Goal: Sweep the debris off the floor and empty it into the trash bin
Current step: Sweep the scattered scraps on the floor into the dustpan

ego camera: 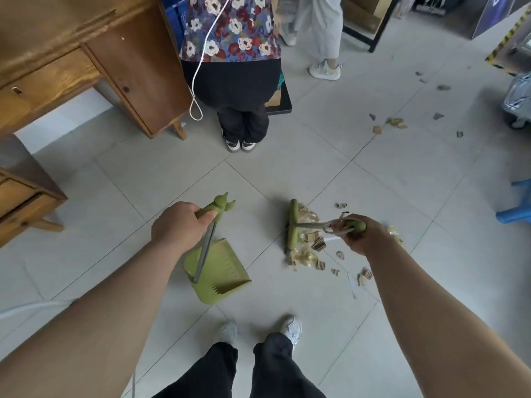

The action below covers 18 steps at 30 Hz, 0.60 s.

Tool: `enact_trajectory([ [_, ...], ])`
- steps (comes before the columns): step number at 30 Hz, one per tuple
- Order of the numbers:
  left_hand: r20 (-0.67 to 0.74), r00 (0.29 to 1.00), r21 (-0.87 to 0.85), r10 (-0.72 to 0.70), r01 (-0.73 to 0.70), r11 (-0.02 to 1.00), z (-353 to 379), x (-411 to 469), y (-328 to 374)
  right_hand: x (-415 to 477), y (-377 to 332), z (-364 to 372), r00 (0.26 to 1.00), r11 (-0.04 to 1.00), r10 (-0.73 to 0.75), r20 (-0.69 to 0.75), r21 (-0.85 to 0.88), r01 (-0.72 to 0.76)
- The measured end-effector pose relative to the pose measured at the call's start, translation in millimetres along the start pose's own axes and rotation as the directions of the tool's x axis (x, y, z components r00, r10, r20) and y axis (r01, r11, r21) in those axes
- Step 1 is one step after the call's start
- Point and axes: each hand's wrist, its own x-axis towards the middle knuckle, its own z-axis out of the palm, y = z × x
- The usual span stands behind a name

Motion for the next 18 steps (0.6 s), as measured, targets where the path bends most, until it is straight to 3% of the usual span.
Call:
enact_trajectory([
  [5, 0.000, 1.000, 0.006, 0.017, -0.017, 1.000, 13, -2, 32, 3, -13, -37, 0.998, 1.000, -0.030, 0.046, -0.008, 0.030],
  [10, 0.026, 0.998, 0.043, 0.064, -0.066, 0.997, 25, -7, 68, -15, -31, -80, 0.987, 0.998, 0.057, 0.150, 0.017, -0.060],
  [18, 0.035, 0.989, 0.111, 0.143, -0.146, 0.983, 39, -11, 120, -34, -34, -114, 0.981, 0.984, 0.128, 0.145, -0.146, -0.107],
])
